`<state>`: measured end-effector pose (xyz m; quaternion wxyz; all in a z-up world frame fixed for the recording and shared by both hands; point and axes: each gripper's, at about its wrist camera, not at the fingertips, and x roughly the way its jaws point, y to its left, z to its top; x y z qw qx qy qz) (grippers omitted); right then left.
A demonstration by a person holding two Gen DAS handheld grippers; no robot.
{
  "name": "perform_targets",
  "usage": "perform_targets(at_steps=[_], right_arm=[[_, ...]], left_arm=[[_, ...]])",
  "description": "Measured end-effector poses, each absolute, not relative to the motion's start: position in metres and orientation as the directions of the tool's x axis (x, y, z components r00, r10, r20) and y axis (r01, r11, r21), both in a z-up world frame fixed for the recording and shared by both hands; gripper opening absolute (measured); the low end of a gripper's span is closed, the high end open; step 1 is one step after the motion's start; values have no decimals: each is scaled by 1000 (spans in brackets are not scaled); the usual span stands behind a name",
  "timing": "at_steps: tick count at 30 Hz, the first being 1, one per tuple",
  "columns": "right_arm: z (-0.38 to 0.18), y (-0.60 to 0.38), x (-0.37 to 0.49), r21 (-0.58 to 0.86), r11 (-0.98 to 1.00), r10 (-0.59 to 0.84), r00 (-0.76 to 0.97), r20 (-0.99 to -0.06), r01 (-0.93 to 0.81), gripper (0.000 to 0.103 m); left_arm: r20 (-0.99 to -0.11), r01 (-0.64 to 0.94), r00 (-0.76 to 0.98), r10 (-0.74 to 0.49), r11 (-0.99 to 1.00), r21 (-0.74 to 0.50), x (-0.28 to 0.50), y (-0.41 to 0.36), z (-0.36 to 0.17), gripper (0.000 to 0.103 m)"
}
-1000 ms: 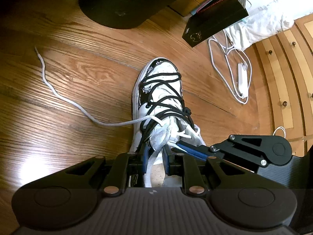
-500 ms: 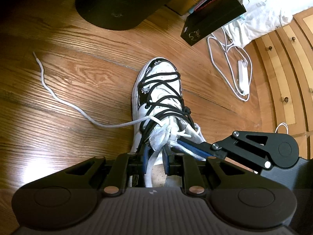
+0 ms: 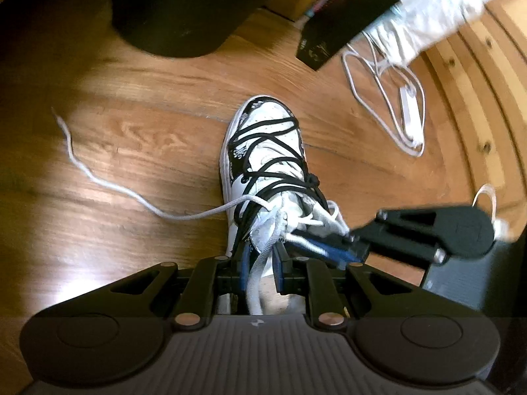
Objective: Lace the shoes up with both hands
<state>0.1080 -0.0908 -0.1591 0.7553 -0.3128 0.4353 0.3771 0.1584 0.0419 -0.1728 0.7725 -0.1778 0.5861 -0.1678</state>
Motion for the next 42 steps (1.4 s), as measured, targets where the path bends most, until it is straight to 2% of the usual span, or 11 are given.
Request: perform_targets(at_steps=[5,18,29,34,42], right_arm=[[-160,-94,113,-108,548,312,322,-894,-830,4],[-156,-92,110,-96,529,343,316,-885,-843,4],[-156,-87,103,-159,478,322,341,-883,-864,4],[-154,-89,107,-146,484,324,332,-886,-863,4],[-146,-94,113,-90,526,359,317,-878,-845,4]], left_arm=[[-876,166,269,-401,915,-368,154,23,-165,16],[-882,201,268,-387,918,-341,154,19,-163,15],[-897,308,270,-349,914,-264,152,8,-159,15],[-902,354,280,-327,909,-220,153,3,-153,17],[-897,355,290,-334,908,-223,157,10,-143,21]])
